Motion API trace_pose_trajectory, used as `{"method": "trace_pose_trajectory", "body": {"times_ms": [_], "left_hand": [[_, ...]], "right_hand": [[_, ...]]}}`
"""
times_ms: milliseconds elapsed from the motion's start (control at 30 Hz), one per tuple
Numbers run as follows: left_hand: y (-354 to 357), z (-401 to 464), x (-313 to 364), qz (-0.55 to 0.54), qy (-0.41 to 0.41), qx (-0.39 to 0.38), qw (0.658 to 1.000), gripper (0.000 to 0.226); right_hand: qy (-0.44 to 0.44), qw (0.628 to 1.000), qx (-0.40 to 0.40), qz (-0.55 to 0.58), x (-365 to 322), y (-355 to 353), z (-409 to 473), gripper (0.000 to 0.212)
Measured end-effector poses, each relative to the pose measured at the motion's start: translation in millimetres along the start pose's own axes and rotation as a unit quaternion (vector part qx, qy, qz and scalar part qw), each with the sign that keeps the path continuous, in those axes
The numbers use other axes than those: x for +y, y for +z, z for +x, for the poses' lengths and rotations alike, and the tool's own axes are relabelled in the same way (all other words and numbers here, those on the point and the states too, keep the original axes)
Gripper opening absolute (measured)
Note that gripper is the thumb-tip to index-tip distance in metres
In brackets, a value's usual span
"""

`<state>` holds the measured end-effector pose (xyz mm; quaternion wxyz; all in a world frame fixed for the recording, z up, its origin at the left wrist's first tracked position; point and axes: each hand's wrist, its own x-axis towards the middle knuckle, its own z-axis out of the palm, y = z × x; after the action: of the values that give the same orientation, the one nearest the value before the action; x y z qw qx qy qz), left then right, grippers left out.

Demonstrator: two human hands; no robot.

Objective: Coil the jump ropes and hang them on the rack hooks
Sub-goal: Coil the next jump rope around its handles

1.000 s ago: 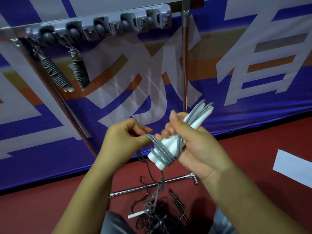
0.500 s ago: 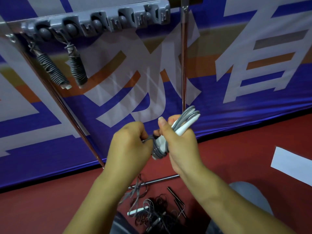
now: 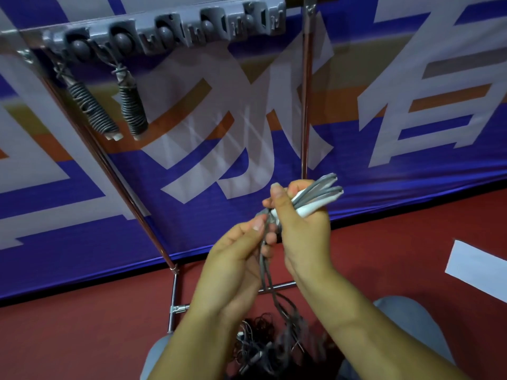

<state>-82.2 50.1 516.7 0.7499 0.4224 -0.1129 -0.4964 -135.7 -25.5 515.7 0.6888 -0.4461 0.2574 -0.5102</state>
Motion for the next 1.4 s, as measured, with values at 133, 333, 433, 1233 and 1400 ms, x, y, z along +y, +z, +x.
{"method": "trace_pose_trajectory", "body": {"times_ms": [133,333,433,1233,1400], "left_hand": [[-3.3,6.6,0.8,-0.168,-0.148,-0.039,0.974,0.048],[-8.5,10.0,-5.9,-0.183,-0.186,-0.095,0.961,0.059],[-11.9,14.6,-8.1,-0.086,-0.095,-0.123,0.984,0.063],[-18.1,8.2,13.8,0.238,0.134,-0.021,0.962,0.014],[-23.1,12.2,44.8,0.303,0.053,-0.068,0.949,0.009]], "right_hand": [[-0.017,1.0,0.0,-0.006,-3.7,-0.1,1.7,0.02],[0.005,0.998,-0.025,0.055,-11.8,1.7,1.1,0.023],[0.041,0.995,-0.036,0.086,-10.9,1.4,2.8,0.02],[-0.395,0.8,-0.113,-0.436,7.8,-65.3,46.7,0.075],[-0.424,0.663,-0.282,-0.549,-13.6,-71.9,46.8,0.072]]}}
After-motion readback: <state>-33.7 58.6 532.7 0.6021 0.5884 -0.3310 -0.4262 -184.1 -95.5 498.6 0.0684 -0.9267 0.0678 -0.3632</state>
